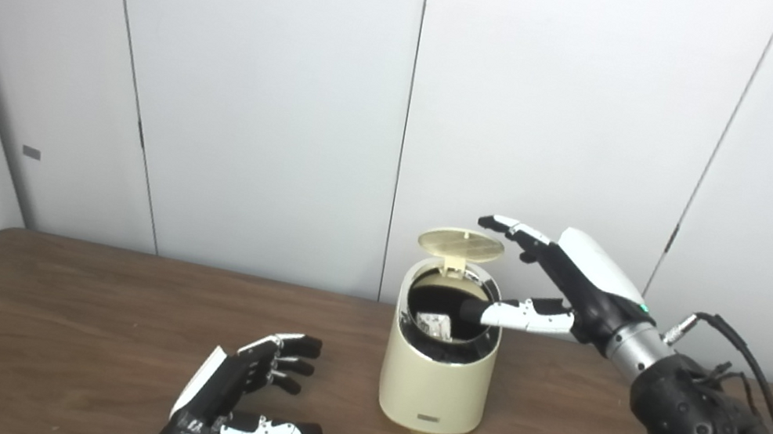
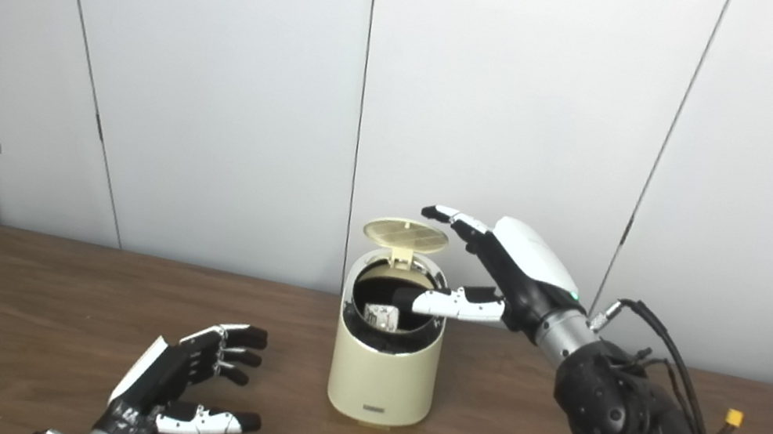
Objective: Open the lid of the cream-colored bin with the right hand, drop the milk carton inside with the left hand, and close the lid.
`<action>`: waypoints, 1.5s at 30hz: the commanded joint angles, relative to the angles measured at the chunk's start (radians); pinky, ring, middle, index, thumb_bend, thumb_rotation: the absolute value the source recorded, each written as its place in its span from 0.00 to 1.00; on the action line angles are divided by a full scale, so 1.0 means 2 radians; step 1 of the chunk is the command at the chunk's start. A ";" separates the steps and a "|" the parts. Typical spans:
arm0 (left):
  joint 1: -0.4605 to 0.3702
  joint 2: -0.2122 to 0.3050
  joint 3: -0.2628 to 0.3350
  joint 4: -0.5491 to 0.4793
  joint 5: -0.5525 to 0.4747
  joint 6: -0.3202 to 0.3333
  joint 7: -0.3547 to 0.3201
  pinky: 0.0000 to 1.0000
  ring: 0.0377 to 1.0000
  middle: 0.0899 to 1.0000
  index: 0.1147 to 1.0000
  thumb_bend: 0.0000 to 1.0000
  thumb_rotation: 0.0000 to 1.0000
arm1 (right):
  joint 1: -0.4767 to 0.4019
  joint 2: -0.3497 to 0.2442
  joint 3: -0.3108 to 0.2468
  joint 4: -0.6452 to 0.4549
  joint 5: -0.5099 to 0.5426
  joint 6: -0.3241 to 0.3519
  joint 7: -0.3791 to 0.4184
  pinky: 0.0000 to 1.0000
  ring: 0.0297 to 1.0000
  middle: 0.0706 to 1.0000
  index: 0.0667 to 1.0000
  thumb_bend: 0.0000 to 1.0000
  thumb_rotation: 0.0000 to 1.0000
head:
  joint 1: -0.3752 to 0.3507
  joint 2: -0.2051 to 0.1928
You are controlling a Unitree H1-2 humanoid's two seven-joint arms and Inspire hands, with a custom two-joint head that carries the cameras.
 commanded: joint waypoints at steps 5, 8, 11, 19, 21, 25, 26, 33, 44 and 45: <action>-0.004 0.001 -0.001 0.012 -0.003 -0.019 0.002 0.63 0.72 0.77 0.77 0.81 0.08 | -0.040 -0.017 0.011 0.000 -0.022 -0.029 0.004 0.84 0.93 0.85 0.81 0.75 0.77 | 0.000 -0.001; -0.002 -0.001 -0.001 0.009 -0.003 -0.014 0.002 0.64 0.72 0.77 0.77 0.81 0.07 | -0.038 -0.023 0.017 -0.001 -0.030 -0.033 0.011 0.85 0.96 0.85 0.82 0.76 0.77 | 0.004 -0.002; -0.001 -0.002 -0.004 0.006 0.005 -0.010 0.005 0.65 0.73 0.76 0.77 0.81 0.09 | -0.035 -0.033 0.025 -0.016 -0.044 -0.030 0.027 0.88 0.99 0.86 0.83 0.76 0.79 | 0.005 0.000; -0.001 -0.004 -0.005 -0.005 0.008 -0.004 0.003 0.65 0.73 0.77 0.77 0.80 0.09 | -0.033 -0.057 0.043 -0.044 -0.087 -0.066 0.045 0.95 0.98 0.83 0.83 0.76 0.81 | 0.009 0.001; -0.002 -0.004 -0.004 -0.007 0.008 0.000 0.004 0.64 0.72 0.77 0.77 0.81 0.09 | -0.034 -0.064 0.052 -0.052 -0.107 -0.073 0.054 0.99 0.99 0.84 0.84 0.78 0.83 | 0.009 0.004; -0.002 -0.004 -0.003 -0.011 0.006 0.006 0.003 0.65 0.73 0.77 0.78 0.81 0.09 | -0.030 -0.071 0.060 -0.068 -0.132 -0.089 0.068 1.00 0.99 0.82 0.83 0.84 0.86 | 0.011 0.006; -0.002 -0.005 -0.003 -0.011 0.006 0.006 0.004 0.65 0.73 0.77 0.78 0.82 0.09 | -0.028 -0.070 0.060 -0.069 -0.134 -0.094 0.067 1.00 0.99 0.82 0.83 0.84 0.86 | 0.012 0.004; -0.003 -0.007 -0.003 -0.010 0.007 0.009 0.005 0.65 0.73 0.77 0.77 0.82 0.11 | -0.013 -0.067 0.059 -0.091 -0.162 -0.116 0.071 1.00 0.99 0.81 0.83 0.85 0.86 | 0.024 0.003; -0.005 -0.003 0.001 -0.005 0.005 0.005 0.006 0.64 0.73 0.77 0.78 0.81 0.10 | 0.002 -0.054 0.057 -0.118 -0.200 -0.114 0.104 1.00 0.98 0.81 0.83 0.80 0.75 | 0.025 0.005; -0.005 -0.003 0.001 -0.006 0.004 0.008 0.005 0.65 0.73 0.77 0.78 0.81 0.10 | 0.003 -0.053 0.057 -0.119 -0.201 -0.114 0.107 1.00 0.98 0.81 0.83 0.79 0.73 | 0.025 0.005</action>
